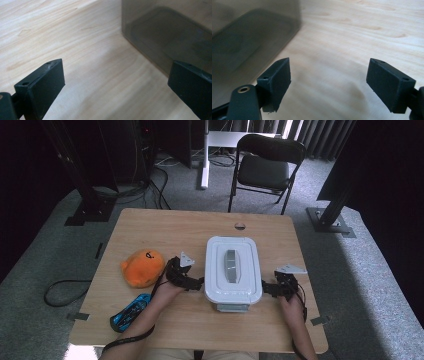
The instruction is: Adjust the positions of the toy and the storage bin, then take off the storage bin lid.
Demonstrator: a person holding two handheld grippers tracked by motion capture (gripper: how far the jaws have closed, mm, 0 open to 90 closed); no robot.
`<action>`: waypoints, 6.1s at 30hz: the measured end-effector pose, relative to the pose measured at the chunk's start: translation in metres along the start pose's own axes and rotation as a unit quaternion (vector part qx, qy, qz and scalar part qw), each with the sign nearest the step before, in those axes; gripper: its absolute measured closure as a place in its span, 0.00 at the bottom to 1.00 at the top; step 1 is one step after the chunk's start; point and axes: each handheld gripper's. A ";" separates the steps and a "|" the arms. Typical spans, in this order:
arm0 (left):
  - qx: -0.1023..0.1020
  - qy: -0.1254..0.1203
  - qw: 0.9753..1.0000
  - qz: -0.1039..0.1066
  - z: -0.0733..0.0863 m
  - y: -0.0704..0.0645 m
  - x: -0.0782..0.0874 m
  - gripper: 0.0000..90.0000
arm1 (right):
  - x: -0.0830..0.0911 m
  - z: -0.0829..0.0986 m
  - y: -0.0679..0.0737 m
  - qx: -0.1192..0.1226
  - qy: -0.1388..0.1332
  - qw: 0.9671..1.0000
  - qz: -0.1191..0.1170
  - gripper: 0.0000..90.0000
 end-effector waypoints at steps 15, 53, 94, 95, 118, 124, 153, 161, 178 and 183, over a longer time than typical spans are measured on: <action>-0.005 0.007 1.000 -0.003 -0.018 -0.002 -0.012 0.02 | -0.014 -0.026 0.010 0.010 -0.012 1.000 -0.020 0.20; -0.032 0.001 0.999 0.018 0.029 -0.041 0.048 0.02 | -0.006 -0.028 0.038 0.067 -0.009 0.995 -0.067 0.30; -0.084 0.010 0.995 0.052 0.036 -0.075 0.051 0.02 | 0.012 -0.014 -0.014 0.036 0.005 0.996 -0.083 0.20; -0.081 0.011 0.995 0.055 0.037 -0.074 0.050 0.02 | 0.015 -0.012 -0.016 0.029 0.006 0.996 -0.080 0.19; -0.092 0.055 0.991 0.083 0.080 -0.049 0.051 0.02 | 0.075 0.023 -0.008 -0.015 0.027 0.995 -0.092 0.13; -0.090 0.058 0.991 0.076 0.085 -0.046 0.052 0.02 | 0.094 0.018 -0.007 -0.018 0.005 0.996 -0.089 0.13; -0.062 0.042 0.995 0.067 0.092 -0.042 0.052 0.02 | 0.144 -0.077 0.081 0.066 -0.082 0.987 -0.118 0.14; -0.062 0.042 0.995 0.067 0.092 -0.042 0.052 0.02 | 0.126 -0.083 0.112 0.091 -0.062 0.986 -0.127 0.18; -0.064 0.043 0.995 0.067 0.092 -0.042 0.052 0.02 | 0.100 -0.074 0.140 0.109 -0.022 0.991 -0.080 0.44; -0.063 0.043 0.995 0.066 0.092 -0.042 0.052 0.02 | 0.100 -0.069 0.142 0.098 -0.028 0.992 -0.075 0.51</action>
Point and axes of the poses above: each handheld gripper's, and its own axes: x roughly backward along the jaws, z roughly out of its underside, y roughly to its left, and after that the axes turned 5 degrees about x, right-handed
